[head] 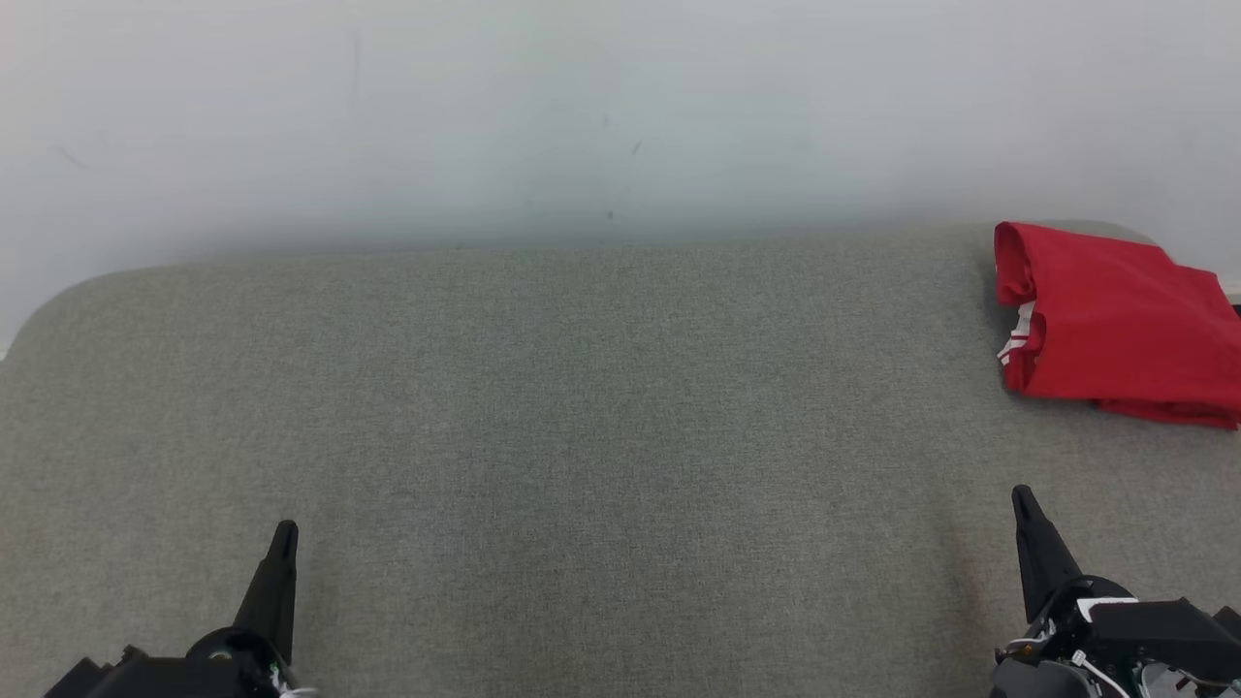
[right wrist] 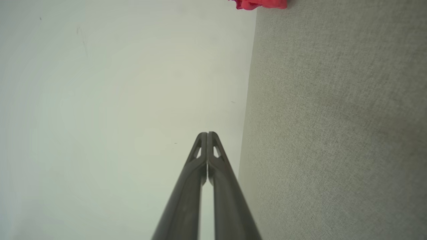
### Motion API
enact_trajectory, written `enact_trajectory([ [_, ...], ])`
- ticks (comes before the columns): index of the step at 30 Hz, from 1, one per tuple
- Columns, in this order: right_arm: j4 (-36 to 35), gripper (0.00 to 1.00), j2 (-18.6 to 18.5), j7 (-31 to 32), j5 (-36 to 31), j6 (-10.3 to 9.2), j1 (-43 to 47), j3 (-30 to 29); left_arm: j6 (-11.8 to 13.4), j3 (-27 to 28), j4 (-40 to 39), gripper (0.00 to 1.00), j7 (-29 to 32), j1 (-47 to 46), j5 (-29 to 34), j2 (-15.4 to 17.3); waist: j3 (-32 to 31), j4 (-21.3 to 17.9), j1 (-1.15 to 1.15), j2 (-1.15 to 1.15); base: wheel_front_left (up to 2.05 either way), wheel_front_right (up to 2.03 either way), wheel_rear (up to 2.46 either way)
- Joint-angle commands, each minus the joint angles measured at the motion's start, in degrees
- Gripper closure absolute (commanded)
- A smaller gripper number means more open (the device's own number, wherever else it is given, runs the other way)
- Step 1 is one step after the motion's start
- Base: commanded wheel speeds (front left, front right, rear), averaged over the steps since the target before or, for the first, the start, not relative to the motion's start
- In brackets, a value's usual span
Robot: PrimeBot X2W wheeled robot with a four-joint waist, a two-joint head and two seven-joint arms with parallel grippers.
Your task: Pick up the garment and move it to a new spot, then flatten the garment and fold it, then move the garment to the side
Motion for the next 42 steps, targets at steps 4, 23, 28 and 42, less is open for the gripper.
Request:
enact_trajectory([
  [4,0.1,1.0,0.2,0.3,0.6,-0.12,-0.5,-0.3,0.0,0.2,0.1,1.0,0.3,-0.8,-0.7,-0.1,0.0,0.0,0.0,0.0,0.0,0.0,0.0],
  [23,0.1,1.0,0.3,0.5,0.3,-0.12,-0.5,-0.4,0.0,0.2,0.1,1.0,0.3,-0.8,-0.7,-0.1,0.0,0.0,0.0,0.0,0.0,0.0,0.0],
  [28,0.1,1.0,0.4,0.5,0.3,-0.12,-0.5,-0.5,0.0,0.2,0.1,1.0,0.3,-0.8,-0.7,-0.1,0.0,0.0,0.0,0.0,0.0,0.0,0.0],
  [42,0.1,1.0,0.4,0.6,0.2,-0.12,-0.5,-0.6,0.0,0.2,0.1,1.0,0.3,-0.8,-0.7,-0.1,0.0,0.0,0.0,0.0,0.0,0.0,0.0],
])
